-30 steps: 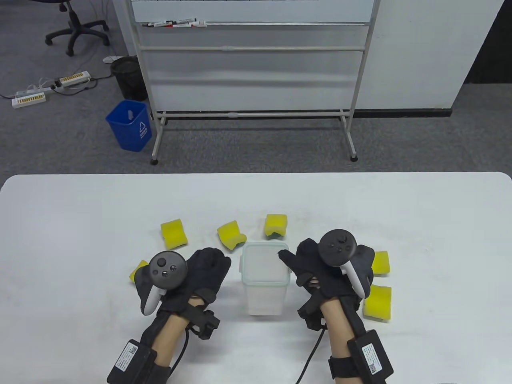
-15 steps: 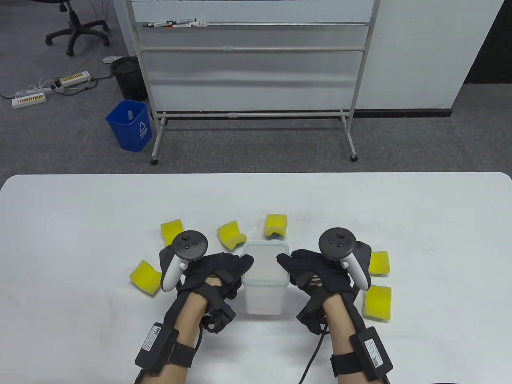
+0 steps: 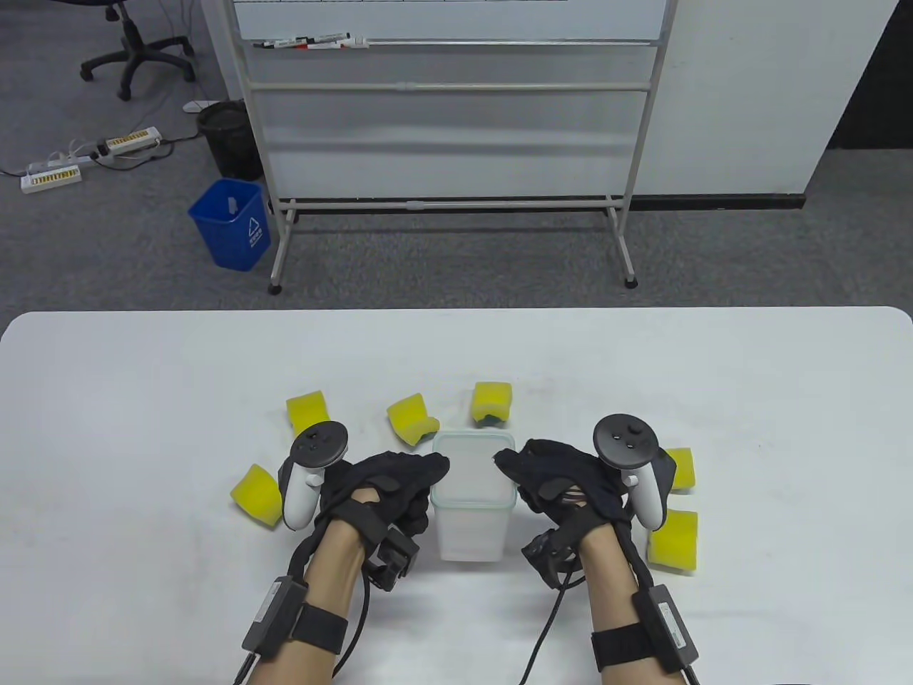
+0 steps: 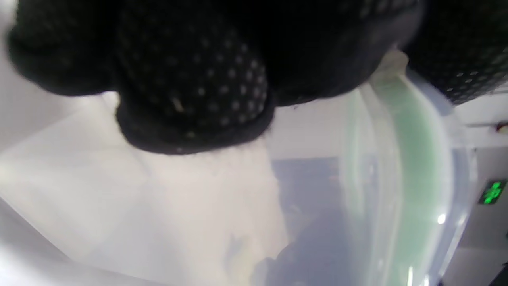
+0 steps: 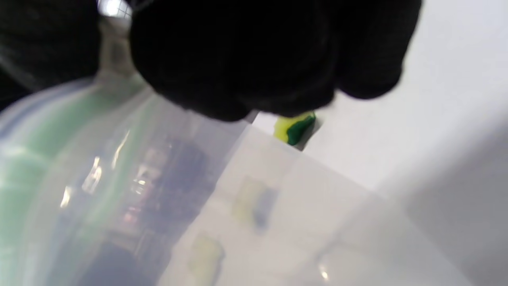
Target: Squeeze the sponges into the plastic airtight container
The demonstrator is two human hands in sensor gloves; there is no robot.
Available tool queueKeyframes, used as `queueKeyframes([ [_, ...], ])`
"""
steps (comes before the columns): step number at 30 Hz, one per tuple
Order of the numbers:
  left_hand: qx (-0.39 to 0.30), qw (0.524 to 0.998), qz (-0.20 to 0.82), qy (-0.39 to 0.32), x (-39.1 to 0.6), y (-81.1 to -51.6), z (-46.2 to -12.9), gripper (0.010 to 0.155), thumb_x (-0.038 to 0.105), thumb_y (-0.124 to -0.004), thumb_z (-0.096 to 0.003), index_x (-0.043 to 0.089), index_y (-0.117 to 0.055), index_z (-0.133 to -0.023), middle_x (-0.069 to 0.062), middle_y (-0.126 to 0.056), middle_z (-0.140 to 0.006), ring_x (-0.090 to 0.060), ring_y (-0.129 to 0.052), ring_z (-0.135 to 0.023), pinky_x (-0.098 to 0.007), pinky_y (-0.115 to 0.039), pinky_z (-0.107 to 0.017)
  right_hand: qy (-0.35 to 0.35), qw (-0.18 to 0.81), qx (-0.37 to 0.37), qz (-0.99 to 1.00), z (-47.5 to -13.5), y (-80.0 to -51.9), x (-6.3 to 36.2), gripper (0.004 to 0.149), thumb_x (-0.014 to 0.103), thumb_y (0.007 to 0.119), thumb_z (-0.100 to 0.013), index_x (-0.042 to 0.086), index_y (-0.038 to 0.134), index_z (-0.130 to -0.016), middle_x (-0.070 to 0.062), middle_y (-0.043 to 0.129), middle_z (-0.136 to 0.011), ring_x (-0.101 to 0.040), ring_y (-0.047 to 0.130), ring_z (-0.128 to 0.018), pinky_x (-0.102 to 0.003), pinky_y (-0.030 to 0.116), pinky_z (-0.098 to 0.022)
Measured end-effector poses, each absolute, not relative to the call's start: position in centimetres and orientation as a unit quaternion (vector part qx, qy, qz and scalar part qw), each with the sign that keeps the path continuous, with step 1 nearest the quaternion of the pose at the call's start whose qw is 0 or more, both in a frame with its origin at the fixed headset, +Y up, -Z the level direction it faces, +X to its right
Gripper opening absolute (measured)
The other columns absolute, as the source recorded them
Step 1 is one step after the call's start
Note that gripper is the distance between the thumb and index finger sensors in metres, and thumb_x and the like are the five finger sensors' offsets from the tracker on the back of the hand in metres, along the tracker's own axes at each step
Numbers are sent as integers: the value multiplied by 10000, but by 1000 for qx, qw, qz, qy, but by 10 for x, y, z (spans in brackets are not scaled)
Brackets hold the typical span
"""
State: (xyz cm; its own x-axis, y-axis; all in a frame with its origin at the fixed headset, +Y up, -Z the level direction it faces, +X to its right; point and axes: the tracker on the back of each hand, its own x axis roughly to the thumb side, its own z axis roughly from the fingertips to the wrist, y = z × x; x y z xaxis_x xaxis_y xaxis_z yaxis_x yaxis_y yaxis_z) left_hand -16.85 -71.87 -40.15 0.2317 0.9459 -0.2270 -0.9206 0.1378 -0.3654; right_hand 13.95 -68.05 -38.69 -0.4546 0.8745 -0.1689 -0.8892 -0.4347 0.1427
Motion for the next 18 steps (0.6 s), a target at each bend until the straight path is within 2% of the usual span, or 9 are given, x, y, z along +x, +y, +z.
queueKeyframes([
  [1, -221, 748, 626, -16, -166, -715, -399, 423, 601, -919, -404, 182, -929, -456, 100, -988, -218, -127, -1070, -208, -373, -948, -282, 106, 524, -37, 844, -386, -680, 139, 489, 620, 918, -366, 177, 955, -570, 26, 1003, -423, -180, 988, -336, -445, 829, -450],
  [2, -190, 769, 610, -29, -166, -712, -400, 422, 599, -914, -396, 180, -937, -440, 100, -991, -199, -126, -1072, -186, -372, -951, -262, 105, 525, -36, 844, -387, -680, 139, 487, 617, 918, -369, 174, 956, -569, 25, 1003, -423, -181, 988, -333, -446, 829, -447],
  [5, -191, 797, 572, -45, -168, -702, -399, 417, 592, -880, -430, 181, -932, -473, 96, -999, -232, -130, -1075, -221, -373, -948, -289, 86, 499, -43, 861, -383, -673, 136, 472, 605, 915, -375, 174, 959, -561, 23, 1002, -417, -183, 986, -327, -446, 829, -445],
  [10, -174, 809, 560, -40, -167, -696, -396, 413, 574, -871, -439, 168, -937, -474, 82, -1003, -229, -142, -1076, -214, -380, -945, -284, 35, 442, -50, 895, -377, -661, 131, 466, 592, 903, -384, 164, 967, -559, 18, 1006, -406, -181, 987, -319, -444, 831, -441],
  [18, -136, 858, 494, -37, -165, -677, -389, 418, 550, -832, -458, 149, -949, -471, 65, -1017, -217, -157, -1080, -195, -391, -944, -267, -22, 372, -54, 926, -370, -649, 124, 483, 596, 891, -386, 155, 973, -564, 15, 1010, -406, -182, 990, -314, -443, 833, -438],
])
